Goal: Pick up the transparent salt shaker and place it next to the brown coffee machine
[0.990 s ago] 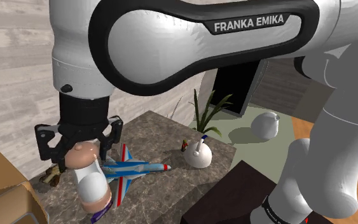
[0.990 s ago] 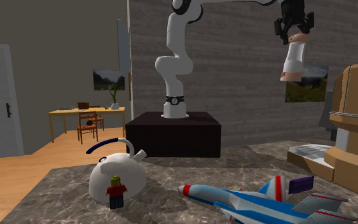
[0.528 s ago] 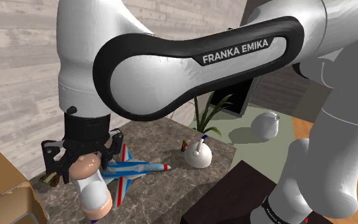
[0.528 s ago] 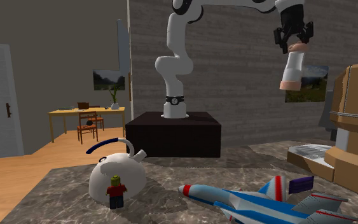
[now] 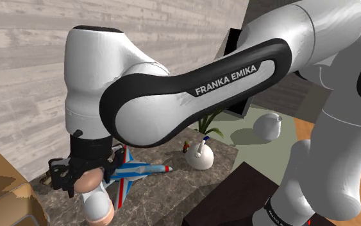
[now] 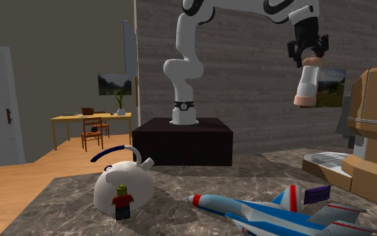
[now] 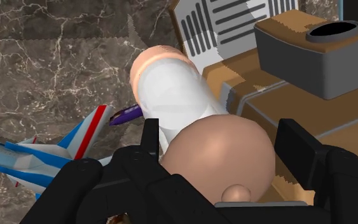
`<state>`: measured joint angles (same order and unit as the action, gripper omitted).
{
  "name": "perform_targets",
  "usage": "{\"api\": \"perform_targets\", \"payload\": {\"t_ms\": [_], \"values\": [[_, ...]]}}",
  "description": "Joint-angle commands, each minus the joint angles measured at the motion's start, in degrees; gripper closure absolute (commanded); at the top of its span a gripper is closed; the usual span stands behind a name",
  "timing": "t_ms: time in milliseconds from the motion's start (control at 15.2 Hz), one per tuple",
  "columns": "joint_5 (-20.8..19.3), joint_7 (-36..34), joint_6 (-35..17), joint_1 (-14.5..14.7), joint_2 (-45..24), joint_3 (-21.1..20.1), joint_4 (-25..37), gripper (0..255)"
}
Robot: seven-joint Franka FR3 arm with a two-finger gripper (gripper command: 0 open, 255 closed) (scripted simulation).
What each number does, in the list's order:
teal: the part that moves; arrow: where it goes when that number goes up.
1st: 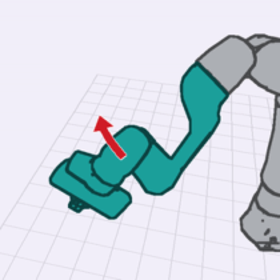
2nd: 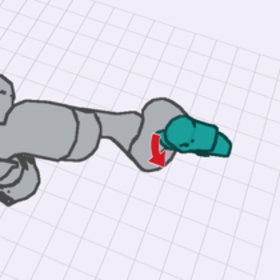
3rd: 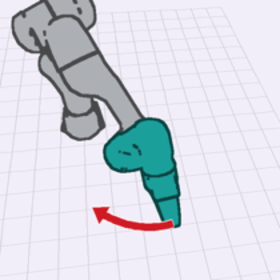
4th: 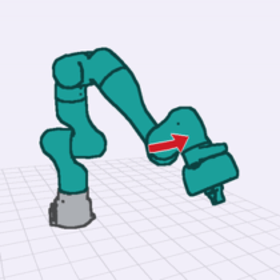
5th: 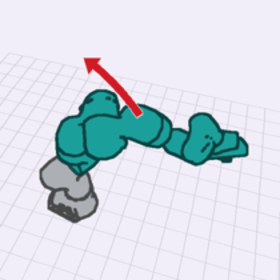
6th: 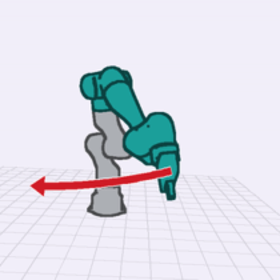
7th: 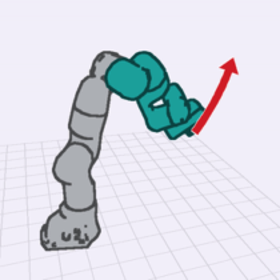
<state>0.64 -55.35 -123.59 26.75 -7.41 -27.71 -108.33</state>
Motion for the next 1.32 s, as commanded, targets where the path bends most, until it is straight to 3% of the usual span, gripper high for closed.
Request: {"api": "perform_targets", "payload": {"t_ms": [0, 1254], "values": [[-0.3, -0.1, -1.6, 0.0, -0.6, 0.1, -1.0, 255], [-4.4, -2.2, -14.8, 1.2, -7.5, 1.2, -8.0, 255]]}}
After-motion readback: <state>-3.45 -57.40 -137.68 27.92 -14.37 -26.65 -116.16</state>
